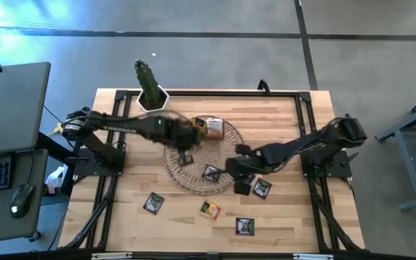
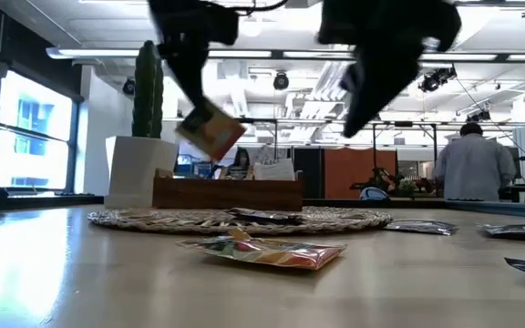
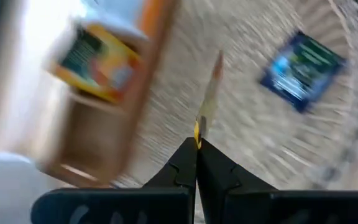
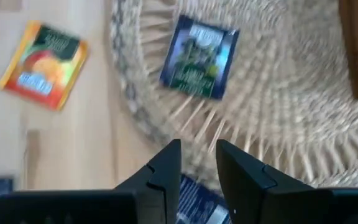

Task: Pick & Place Tea
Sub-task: Put the orange tea bag into the middle section of the wooden organizer

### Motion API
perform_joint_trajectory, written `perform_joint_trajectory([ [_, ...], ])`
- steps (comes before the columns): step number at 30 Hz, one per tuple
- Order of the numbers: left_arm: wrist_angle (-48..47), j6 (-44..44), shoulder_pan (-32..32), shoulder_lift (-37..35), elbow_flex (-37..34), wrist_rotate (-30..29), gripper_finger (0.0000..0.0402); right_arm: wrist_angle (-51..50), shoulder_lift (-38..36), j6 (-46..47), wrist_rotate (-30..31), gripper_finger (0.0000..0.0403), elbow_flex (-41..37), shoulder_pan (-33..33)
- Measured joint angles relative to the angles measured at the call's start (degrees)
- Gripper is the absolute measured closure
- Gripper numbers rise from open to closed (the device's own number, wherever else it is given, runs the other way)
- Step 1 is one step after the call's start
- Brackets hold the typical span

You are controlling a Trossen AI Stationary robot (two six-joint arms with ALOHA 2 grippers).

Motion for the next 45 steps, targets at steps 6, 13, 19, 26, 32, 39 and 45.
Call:
perform_joint_trajectory([
  [6, 2.8, 18.4, 8.4, 1.3, 2.8, -3.6, 0.0401, 10.6, -11.6, 1.0, -1.2, 0.0305, -13.9, 1.8],
  [13, 4.3, 26.8, 13.3, 6.4, 2.7, -4.9, 0.0401, 22.6, -26.8, 0.8, 0.8, 0.0305, -25.9, -0.4],
  [19, 5.3, 32.0, 13.2, 11.2, 2.8, -5.6, 0.0401, 26.5, -35.0, 0.6, 2.3, 0.0305, -31.7, -0.8],
  [26, 6.2, 34.8, 12.1, 14.3, 2.8, -14.1, 0.0390, 29.2, -36.9, 0.6, 3.8, 0.0305, -33.7, -0.8],
  [32, 6.2, 36.5, 12.2, 14.4, 2.8, -16.2, 0.0342, 30.0, -36.9, 0.5, 3.9, 0.0305, -33.7, -0.8],
  [39, 7.7, 36.2, 11.3, 14.3, 2.8, -18.7, 0.0276, 32.9, -36.9, -2.6, 3.9, 0.0305, -33.8, -0.8],
  [45, 7.2, 30.4, 10.1, 14.3, 2.7, -16.1, 0.0252, 33.6, -36.9, -3.1, 4.0, 0.0305, -33.8, -0.8],
])
